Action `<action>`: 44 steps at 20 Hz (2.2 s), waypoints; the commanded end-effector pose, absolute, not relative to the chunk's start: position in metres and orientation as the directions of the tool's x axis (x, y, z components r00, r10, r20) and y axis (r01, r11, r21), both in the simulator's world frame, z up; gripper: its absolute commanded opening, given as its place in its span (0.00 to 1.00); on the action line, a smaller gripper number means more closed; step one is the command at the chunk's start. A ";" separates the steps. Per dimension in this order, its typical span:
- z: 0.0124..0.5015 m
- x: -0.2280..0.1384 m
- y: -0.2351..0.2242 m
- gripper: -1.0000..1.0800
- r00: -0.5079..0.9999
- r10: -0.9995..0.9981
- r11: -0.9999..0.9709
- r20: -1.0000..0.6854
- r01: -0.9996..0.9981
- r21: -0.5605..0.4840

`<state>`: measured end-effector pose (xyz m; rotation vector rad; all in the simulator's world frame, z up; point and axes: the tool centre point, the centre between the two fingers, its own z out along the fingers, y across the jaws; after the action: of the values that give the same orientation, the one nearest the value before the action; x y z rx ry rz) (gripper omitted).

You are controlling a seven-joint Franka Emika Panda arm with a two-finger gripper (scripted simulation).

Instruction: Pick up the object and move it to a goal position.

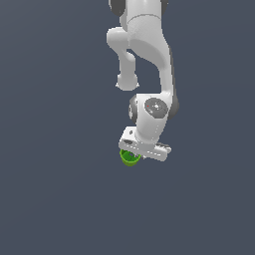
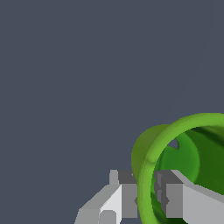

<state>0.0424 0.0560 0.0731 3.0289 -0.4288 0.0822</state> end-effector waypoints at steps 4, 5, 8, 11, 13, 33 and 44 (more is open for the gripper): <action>0.074 0.052 0.080 0.00 0.960 -0.272 -0.958 0.065 -0.276 0.072; 0.074 0.054 0.085 0.00 0.960 -0.272 -0.958 0.065 -0.276 0.072; 0.074 0.062 0.103 0.00 0.960 -0.272 -0.958 0.065 -0.276 0.072; 0.074 0.071 0.123 0.00 0.960 -0.272 -0.958 0.065 -0.276 0.072; 0.074 0.078 0.137 0.00 0.960 -0.273 -0.958 0.065 -0.277 0.071; 0.074 0.126 0.235 0.00 0.960 -0.273 -0.958 0.065 -0.277 0.071; 0.074 0.135 0.251 0.00 0.960 -0.273 -0.958 0.065 -0.277 0.072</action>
<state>0.1339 0.2480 0.0730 3.0288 -0.4272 0.0818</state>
